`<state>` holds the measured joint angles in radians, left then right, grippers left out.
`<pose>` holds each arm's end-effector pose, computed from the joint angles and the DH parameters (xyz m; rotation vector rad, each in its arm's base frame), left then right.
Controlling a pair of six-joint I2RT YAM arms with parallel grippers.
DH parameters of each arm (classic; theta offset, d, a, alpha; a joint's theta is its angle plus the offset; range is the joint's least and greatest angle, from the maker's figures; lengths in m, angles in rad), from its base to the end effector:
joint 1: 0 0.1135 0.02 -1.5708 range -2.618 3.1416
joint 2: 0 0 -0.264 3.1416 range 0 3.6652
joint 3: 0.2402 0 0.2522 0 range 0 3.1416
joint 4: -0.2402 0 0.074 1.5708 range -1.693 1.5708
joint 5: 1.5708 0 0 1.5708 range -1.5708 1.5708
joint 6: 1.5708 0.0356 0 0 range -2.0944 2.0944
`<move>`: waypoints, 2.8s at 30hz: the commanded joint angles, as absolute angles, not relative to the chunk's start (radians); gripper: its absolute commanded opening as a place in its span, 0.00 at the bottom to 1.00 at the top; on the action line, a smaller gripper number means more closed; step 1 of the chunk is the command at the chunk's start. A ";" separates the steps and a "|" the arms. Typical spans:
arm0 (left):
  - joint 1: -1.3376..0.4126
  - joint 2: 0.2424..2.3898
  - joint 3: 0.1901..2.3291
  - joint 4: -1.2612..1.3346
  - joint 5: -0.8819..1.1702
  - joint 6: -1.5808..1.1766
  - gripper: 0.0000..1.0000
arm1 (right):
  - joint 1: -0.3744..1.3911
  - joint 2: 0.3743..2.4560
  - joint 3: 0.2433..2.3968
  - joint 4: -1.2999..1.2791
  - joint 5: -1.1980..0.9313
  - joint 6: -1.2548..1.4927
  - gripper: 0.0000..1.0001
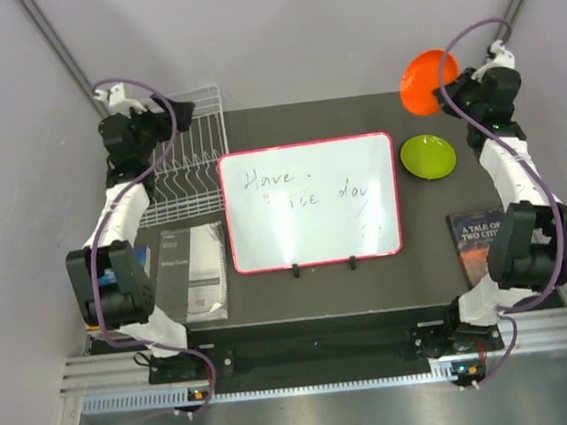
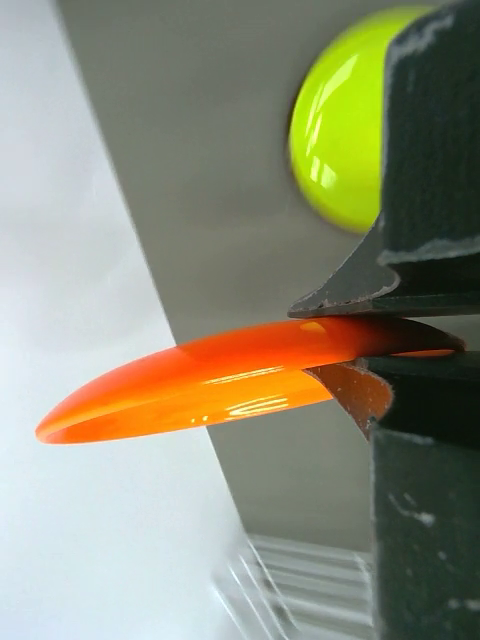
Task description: Unload the plates from the dish rack
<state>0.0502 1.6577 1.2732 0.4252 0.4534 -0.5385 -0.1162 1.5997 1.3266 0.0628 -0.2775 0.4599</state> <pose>0.3987 0.0044 0.3446 -0.0925 1.5776 -0.7308 0.3841 -0.0350 0.3465 0.3143 1.7720 0.4935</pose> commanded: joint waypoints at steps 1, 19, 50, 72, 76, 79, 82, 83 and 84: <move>0.113 1.534 1.233 0.318 0.327 -0.385 0.99 | -0.211 1.552 1.260 0.003 -0.201 0.452 0.00; 0.218 1.494 1.106 0.206 0.080 -0.249 0.99 | -0.339 1.816 1.221 0.021 -0.443 0.525 0.00; 0.238 1.503 1.129 0.137 -0.089 -0.169 0.99 | -0.252 1.801 1.410 -0.390 -0.103 0.268 0.72; 0.270 1.557 1.163 0.112 -0.129 -0.160 0.99 | -0.232 1.807 1.424 -0.425 -0.077 0.244 0.72; 0.272 1.571 1.155 0.124 -0.202 -0.141 0.98 | -0.230 1.764 1.394 -0.405 -0.101 0.256 0.72; 0.279 1.597 1.141 0.153 -0.229 -0.137 0.92 | -0.221 1.747 1.378 -0.391 -0.113 0.264 0.72; 0.284 1.644 1.155 0.152 -0.200 -0.146 0.85 | -0.207 1.737 1.361 -0.379 -0.114 0.275 0.72; 0.287 1.666 1.163 0.153 -0.189 -0.149 0.81 | -0.201 1.735 1.353 -0.376 -0.120 0.275 0.72; 0.287 1.677 1.167 0.153 -0.184 -0.159 0.80 | -0.196 1.733 1.348 -0.370 -0.121 0.278 0.72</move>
